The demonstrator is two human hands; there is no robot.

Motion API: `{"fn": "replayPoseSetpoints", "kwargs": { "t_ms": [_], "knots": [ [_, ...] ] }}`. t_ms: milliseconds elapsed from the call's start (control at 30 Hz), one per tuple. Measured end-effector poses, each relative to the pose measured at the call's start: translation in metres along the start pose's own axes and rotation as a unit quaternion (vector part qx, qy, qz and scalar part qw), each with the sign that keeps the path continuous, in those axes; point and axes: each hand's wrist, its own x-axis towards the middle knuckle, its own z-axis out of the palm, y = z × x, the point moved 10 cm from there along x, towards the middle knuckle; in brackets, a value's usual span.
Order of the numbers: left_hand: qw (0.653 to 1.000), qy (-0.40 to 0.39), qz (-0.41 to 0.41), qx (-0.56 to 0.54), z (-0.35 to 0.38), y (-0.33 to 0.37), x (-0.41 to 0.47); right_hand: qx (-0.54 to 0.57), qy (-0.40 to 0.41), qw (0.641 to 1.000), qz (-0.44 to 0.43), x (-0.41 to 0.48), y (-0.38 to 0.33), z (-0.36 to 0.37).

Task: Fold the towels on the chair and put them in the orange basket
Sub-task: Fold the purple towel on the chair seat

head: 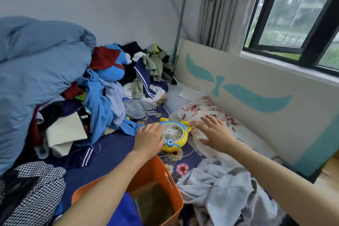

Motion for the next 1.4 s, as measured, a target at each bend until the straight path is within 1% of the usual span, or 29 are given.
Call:
{"fn": "replayPoseSetpoints", "kwargs": {
  "t_ms": [100, 167, 233, 333, 433, 500, 567, 600, 633, 667, 700, 733, 767, 800, 833, 867, 900, 933, 967, 1033, 1100, 1167, 1200, 1267, 1333, 1367, 1400],
  "knots": [
    [0.999, 0.030, 0.008, 0.027, -0.013, 0.011, 0.011, -0.021, 0.000, 1.000, -0.004, -0.005, 0.017, -0.008],
    [0.999, 0.034, 0.004, 0.025, -0.017, 0.018, 0.015, -0.026, -0.005, 1.000, -0.011, -0.004, 0.029, -0.007],
    [0.999, 0.030, -0.016, 0.038, -0.018, 0.018, 0.017, -0.032, 0.009, 0.999, -0.015, 0.003, 0.039, -0.008],
    [0.996, 0.023, -0.064, 0.052, -0.014, 0.010, 0.008, -0.034, 0.034, 0.997, -0.065, 0.018, 0.038, -0.006],
    [0.986, 0.018, -0.155, 0.056, -0.010, -0.006, -0.017, -0.033, 0.054, 0.988, -0.138, 0.032, 0.022, 0.000],
    [0.969, 0.014, -0.236, 0.074, -0.012, -0.016, -0.049, -0.034, 0.052, 0.980, -0.187, 0.039, 0.001, 0.003],
    [0.950, 0.016, -0.299, 0.093, -0.017, -0.019, -0.085, -0.038, 0.065, 0.969, -0.234, 0.037, -0.024, -0.003],
    [0.935, 0.009, -0.342, 0.098, -0.018, -0.020, -0.115, -0.022, 0.036, 0.960, -0.275, 0.030, -0.046, -0.003],
    [0.920, 0.002, -0.380, 0.098, -0.022, -0.018, -0.143, -0.012, 0.022, 0.946, -0.322, 0.021, -0.070, -0.004],
    [0.906, -0.003, -0.408, 0.113, -0.029, -0.015, -0.171, -0.026, 0.025, 0.927, -0.374, 0.010, -0.093, -0.006],
    [0.890, -0.003, -0.438, 0.130, -0.038, -0.010, -0.200, -0.028, 0.048, 0.902, -0.429, -0.002, -0.118, -0.013],
    [0.868, -0.003, -0.476, 0.145, -0.049, -0.002, -0.236, -0.001, 0.070, 0.877, -0.476, -0.016, -0.144, -0.023],
    [0.844, 0.001, -0.513, 0.155, -0.063, 0.008, -0.271, 0.024, 0.076, 0.859, -0.507, -0.030, -0.168, -0.030],
    [0.821, 0.006, -0.546, 0.169, -0.078, 0.020, -0.304, 0.049, 0.065, 0.849, -0.522, -0.039, -0.190, -0.033],
    [0.796, 0.002, -0.579, 0.177, -0.092, 0.031, -0.338, 0.051, 0.067, 0.836, -0.542, -0.054, -0.212, -0.039],
    [0.761, -0.005, -0.620, 0.190, -0.106, 0.046, -0.381, 0.044, 0.082, 0.811, -0.577, -0.079, -0.239, -0.049],
    [0.732, -0.005, -0.654, 0.192, -0.117, 0.060, -0.416, 0.022, 0.087, 0.797, -0.598, -0.097, -0.261, -0.053],
    [0.708, -0.001, -0.681, 0.188, -0.127, 0.074, -0.448, 0.024, 0.132, 0.780, -0.611, -0.113, -0.282, -0.061],
    [0.676, 0.012, -0.714, 0.181, -0.140, 0.096, -0.488, 0.044, 0.151, 0.753, -0.639, -0.141, -0.307, -0.071],
    [0.611, 0.037, -0.776, 0.149, -0.157, 0.143, -0.553, 0.058, 0.156, 0.702, -0.692, -0.200, -0.346, -0.084],
    [0.550, 0.028, -0.818, 0.165, -0.173, 0.198, -0.608, 0.045, 0.163, 0.656, -0.736, -0.263, -0.377, -0.098],
    [0.498, 0.038, -0.848, 0.174, -0.193, 0.254, -0.649, 0.025, 0.144, 0.602, -0.785, -0.327, -0.402, -0.104],
    [0.474, 0.040, -0.859, 0.187, -0.205, 0.284, -0.671, 0.026, 0.158, 0.570, -0.806, -0.364, -0.414, -0.109],
    [0.442, 0.035, -0.872, 0.208, -0.225, 0.335, -0.709, 0.028, 0.192, 0.529, -0.826, -0.421, -0.435, -0.121],
    [0.416, 0.030, -0.881, 0.223, -0.247, 0.384, -0.745, 0.026, 0.181, 0.497, -0.848, -0.481, -0.454, -0.135],
    [0.404, 0.053, -0.880, 0.244, -0.261, 0.405, -0.759, 0.025, 0.189, 0.486, -0.853, -0.508, -0.453, -0.151],
    [0.382, 0.074, -0.887, 0.248, -0.272, 0.431, -0.778, 0.024, 0.177, 0.474, -0.862, -0.539, -0.457, -0.161]
  ]
}}
